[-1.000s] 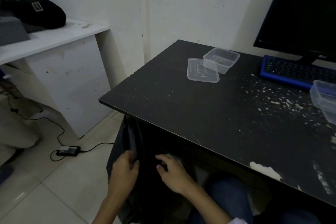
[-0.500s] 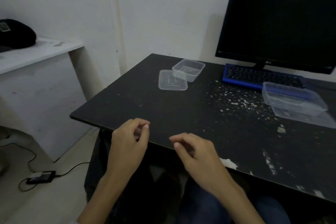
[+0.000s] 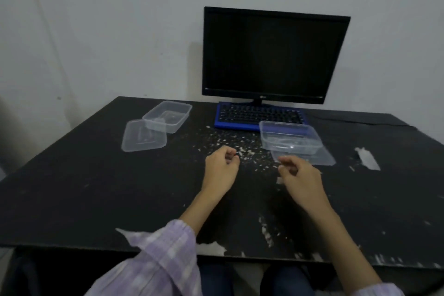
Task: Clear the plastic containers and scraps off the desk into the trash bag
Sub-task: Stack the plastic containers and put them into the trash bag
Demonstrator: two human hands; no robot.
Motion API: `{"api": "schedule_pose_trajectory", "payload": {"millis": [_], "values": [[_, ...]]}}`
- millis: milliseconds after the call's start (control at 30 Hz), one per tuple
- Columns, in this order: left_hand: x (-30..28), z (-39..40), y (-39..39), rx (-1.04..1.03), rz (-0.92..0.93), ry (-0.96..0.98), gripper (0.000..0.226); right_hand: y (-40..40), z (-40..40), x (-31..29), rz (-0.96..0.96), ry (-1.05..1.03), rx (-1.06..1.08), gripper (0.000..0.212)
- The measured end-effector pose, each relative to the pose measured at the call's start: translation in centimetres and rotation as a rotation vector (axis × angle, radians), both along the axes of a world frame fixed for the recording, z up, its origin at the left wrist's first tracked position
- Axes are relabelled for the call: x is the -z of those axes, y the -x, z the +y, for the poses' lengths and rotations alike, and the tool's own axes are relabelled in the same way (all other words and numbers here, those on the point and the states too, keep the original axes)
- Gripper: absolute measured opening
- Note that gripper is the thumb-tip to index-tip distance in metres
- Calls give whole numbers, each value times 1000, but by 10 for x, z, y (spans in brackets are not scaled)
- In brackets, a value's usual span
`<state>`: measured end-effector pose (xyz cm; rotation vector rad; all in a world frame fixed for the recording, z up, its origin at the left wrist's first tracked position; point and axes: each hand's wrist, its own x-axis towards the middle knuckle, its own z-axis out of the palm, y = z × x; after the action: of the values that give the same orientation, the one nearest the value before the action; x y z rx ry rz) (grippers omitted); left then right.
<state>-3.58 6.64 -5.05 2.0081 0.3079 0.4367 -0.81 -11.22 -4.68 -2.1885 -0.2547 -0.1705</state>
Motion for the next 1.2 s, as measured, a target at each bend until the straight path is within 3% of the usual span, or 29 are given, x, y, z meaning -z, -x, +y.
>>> {"api": "schedule_pose_trajectory", "payload": {"millis": [367, 467, 567, 800, 934, 1200], "values": [[-7, -50, -106, 65, 107, 194, 48, -107, -50, -5, 122, -30, 281, 53], [-7, -52, -114, 106, 124, 229, 48, -114, -47, -3, 182, -77, 262, 49], [-8, -49, -113, 134, 92, 248, 30, -114, -40, -1, 169, -102, 257, 45], [-8, -3, -93, 37, 25, 225, 9, -94, -2, 1, 124, -145, 118, 37], [-3, 36, -71, -13, 41, 237, 36, -74, 29, 2, 116, -156, 27, 42], [7, 64, -51, -48, 64, 265, 45, -56, 54, 12, 124, -106, -21, 45]]}}
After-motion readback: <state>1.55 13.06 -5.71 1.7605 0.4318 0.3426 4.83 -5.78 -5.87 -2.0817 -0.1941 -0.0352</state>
